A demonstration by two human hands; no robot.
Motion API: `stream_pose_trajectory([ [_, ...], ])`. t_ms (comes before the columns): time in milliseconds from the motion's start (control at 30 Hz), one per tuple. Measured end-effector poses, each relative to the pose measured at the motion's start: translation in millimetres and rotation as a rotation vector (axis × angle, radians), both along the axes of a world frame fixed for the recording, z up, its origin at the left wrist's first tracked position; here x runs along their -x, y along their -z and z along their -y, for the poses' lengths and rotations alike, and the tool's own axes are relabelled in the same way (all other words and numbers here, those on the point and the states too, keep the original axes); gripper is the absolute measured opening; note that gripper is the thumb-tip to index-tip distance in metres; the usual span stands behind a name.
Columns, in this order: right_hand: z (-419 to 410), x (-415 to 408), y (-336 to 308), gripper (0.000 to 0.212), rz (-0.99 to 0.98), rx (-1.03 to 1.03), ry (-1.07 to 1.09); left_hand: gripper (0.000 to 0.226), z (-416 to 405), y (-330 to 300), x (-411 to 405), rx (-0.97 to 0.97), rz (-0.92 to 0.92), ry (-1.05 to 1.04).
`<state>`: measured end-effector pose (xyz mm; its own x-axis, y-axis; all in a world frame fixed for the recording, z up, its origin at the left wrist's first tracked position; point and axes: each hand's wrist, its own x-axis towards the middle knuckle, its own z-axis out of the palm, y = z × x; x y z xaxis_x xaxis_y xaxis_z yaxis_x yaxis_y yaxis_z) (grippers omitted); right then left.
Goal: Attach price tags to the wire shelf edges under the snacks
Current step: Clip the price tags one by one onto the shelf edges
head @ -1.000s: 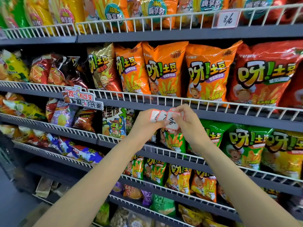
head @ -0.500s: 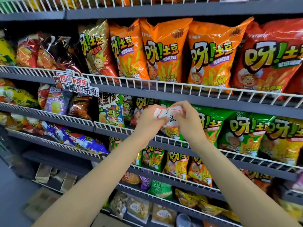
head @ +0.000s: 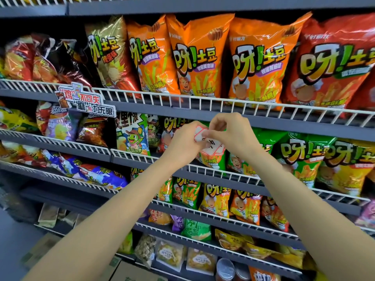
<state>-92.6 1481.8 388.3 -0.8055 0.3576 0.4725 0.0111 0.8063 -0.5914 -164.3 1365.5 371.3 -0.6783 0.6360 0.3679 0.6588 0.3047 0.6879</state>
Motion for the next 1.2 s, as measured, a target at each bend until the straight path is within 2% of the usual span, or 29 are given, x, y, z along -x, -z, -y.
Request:
stream_pose_trajectory([
  [233,-7,-2,-4,0.013,0.046,-0.104,0.027,0.034,-6,-4,1,0.033,-0.057,0.026],
  [533,-21,-22,0,0.015,-0.074,0.163,0.038,0.033,-20,-8,-4,0.081,-0.123,0.023],
  [600,-22,-23,-1,0.014,-0.094,0.17,0.044,0.03,-21,-11,-6,0.074,-0.13,0.013],
  [733,-18,-16,-3,0.014,-0.093,0.151,0.033,0.041,-15,-14,1,0.087,-0.135,-0.036],
  [833,-13,-4,-3,0.016,-0.082,0.262,-0.001,0.03,-5,-17,13,0.082,-0.109,-0.041],
  [967,-5,18,-8,0.02,-0.162,0.528,-0.02,0.024,13,-20,36,-0.014,-0.012,-0.053],
  [1133,-4,45,-20,0.009,-0.273,0.548,-0.005,0.033,26,-23,79,-0.087,0.095,-0.141],
  [1200,-3,58,-26,0.004,-0.247,0.513,-0.009,0.047,25,-28,95,-0.063,0.147,-0.139],
])
